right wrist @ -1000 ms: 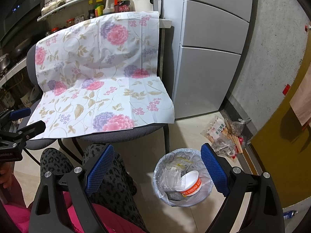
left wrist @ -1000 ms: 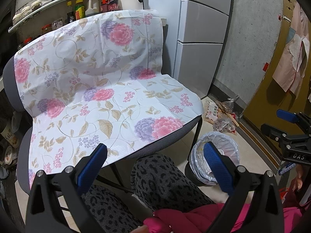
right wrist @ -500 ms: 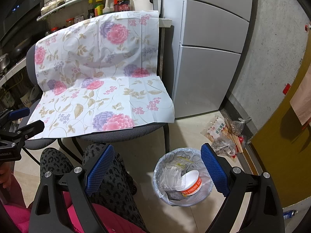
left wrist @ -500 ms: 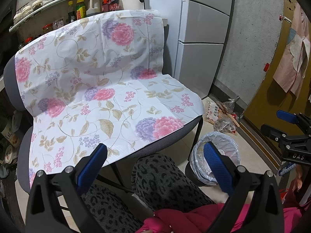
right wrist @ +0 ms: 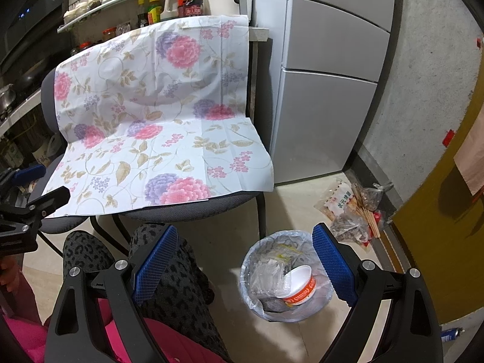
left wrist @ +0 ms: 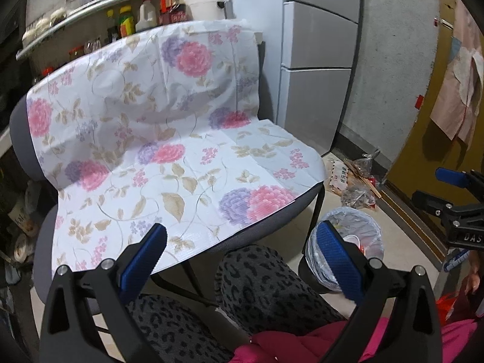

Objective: Collect trash

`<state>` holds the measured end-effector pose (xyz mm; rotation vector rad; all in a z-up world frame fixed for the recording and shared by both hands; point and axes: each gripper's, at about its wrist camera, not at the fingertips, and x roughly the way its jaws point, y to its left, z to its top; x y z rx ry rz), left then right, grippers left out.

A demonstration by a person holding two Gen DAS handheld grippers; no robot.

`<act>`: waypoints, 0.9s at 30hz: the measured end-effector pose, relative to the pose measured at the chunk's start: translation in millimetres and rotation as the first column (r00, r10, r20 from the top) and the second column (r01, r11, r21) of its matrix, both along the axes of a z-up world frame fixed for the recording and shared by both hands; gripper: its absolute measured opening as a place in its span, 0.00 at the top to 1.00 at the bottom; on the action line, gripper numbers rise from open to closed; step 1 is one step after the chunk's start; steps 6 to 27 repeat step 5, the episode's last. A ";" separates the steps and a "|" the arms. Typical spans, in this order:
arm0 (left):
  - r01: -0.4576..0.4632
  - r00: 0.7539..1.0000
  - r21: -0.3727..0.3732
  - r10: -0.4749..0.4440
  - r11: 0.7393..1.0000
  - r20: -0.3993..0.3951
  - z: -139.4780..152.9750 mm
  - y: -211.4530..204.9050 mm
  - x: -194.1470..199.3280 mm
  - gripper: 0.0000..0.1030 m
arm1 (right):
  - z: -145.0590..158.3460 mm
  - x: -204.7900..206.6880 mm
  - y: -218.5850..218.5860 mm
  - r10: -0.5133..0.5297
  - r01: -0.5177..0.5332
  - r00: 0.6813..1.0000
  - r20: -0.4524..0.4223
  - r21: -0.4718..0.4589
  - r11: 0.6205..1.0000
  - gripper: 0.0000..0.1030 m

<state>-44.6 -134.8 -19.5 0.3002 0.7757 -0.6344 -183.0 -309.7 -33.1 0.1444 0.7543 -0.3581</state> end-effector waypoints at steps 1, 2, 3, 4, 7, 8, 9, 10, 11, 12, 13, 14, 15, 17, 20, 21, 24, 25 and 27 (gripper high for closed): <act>-0.014 1.000 0.001 0.015 1.000 -0.013 -3.7 1.9 4.5 0.07 | -3.1 2.7 -0.7 0.006 -0.006 1.000 -0.001 0.004 1.000 0.12; -0.036 0.999 0.002 0.036 0.999 -0.030 -9.2 6.3 12.2 0.07 | -6.3 9.4 -0.5 0.017 -0.017 1.000 -0.004 0.011 1.000 0.12; -0.054 0.998 0.005 0.054 0.999 -0.043 -14.7 11.7 18.9 0.07 | -10.0 18.1 0.6 0.034 -0.033 0.999 -0.009 0.020 0.999 0.12; -0.078 0.995 0.010 0.078 0.997 -0.061 -22.0 19.5 29.7 0.07 | -12.8 26.3 2.4 0.049 -0.049 0.999 -0.013 0.025 0.999 0.12; -0.096 0.993 0.015 0.097 0.995 -0.069 -26.9 26.1 36.0 0.07 | -16.7 38.5 4.5 0.074 -0.074 0.997 -0.018 0.034 0.997 0.12; -0.096 0.993 0.015 0.097 0.995 -0.069 -26.9 26.1 36.0 0.07 | -16.7 38.5 4.5 0.074 -0.074 0.997 -0.018 0.034 0.997 0.12; -0.096 0.993 0.015 0.097 0.995 -0.069 -26.9 26.1 36.0 0.07 | -16.7 38.5 4.5 0.074 -0.074 0.997 -0.018 0.034 0.997 0.12; -0.096 0.993 0.015 0.097 0.995 -0.069 -26.9 26.1 36.0 0.07 | -16.7 38.5 4.5 0.074 -0.074 0.997 -0.018 0.034 0.997 0.12; -0.096 0.993 0.015 0.097 0.995 -0.069 -26.9 26.1 36.0 0.07 | -16.7 38.5 4.5 0.074 -0.074 0.997 -0.018 0.034 0.997 0.12; -0.096 0.993 0.015 0.097 0.995 -0.069 -26.9 26.1 36.0 0.07 | -16.7 38.5 4.5 0.074 -0.074 0.997 -0.018 0.034 0.997 0.12; -0.096 0.993 0.015 0.097 0.995 -0.069 -26.9 26.1 36.0 0.07 | -16.7 38.5 4.5 0.074 -0.074 0.997 -0.018 0.034 0.997 0.12; -0.096 0.993 0.015 0.097 0.995 -0.069 -26.9 26.1 36.0 0.07 | -16.7 38.5 4.5 0.074 -0.074 0.997 -0.018 0.034 0.997 0.12; -0.096 0.993 0.015 0.097 0.995 -0.069 -26.9 26.1 36.0 0.07 | -16.7 38.5 4.5 0.074 -0.074 0.997 -0.018 0.034 0.997 0.12; -0.096 0.993 0.015 0.097 0.995 -0.069 -26.9 26.1 36.0 0.07 | -16.7 38.5 4.5 0.074 -0.074 0.997 -0.018 0.034 0.997 0.12; -0.096 0.993 0.015 0.097 0.995 -0.069 -26.9 26.1 36.0 0.07 | -16.7 38.5 4.5 0.074 -0.074 0.997 -0.018 0.034 0.997 0.12; -0.096 0.993 0.015 0.097 0.995 -0.069 -26.9 26.1 36.0 0.07 | -16.7 38.5 4.5 0.074 -0.074 0.997 -0.018 0.034 0.997 0.12; -0.096 0.993 0.015 0.097 0.995 -0.069 -26.9 26.1 36.0 0.07 | -16.7 38.5 4.5 0.074 -0.074 0.997 -0.018 0.034 0.997 0.12; -0.096 0.993 0.015 0.097 0.995 -0.069 -26.9 26.1 36.0 0.07 | -16.7 38.5 4.5 0.074 -0.074 0.997 -0.018 0.034 0.997 0.12; -0.096 0.993 0.015 0.097 0.995 -0.069 -26.9 26.1 36.0 0.07 | -16.7 38.5 4.5 0.074 -0.074 0.997 -0.018 0.034 0.997 0.12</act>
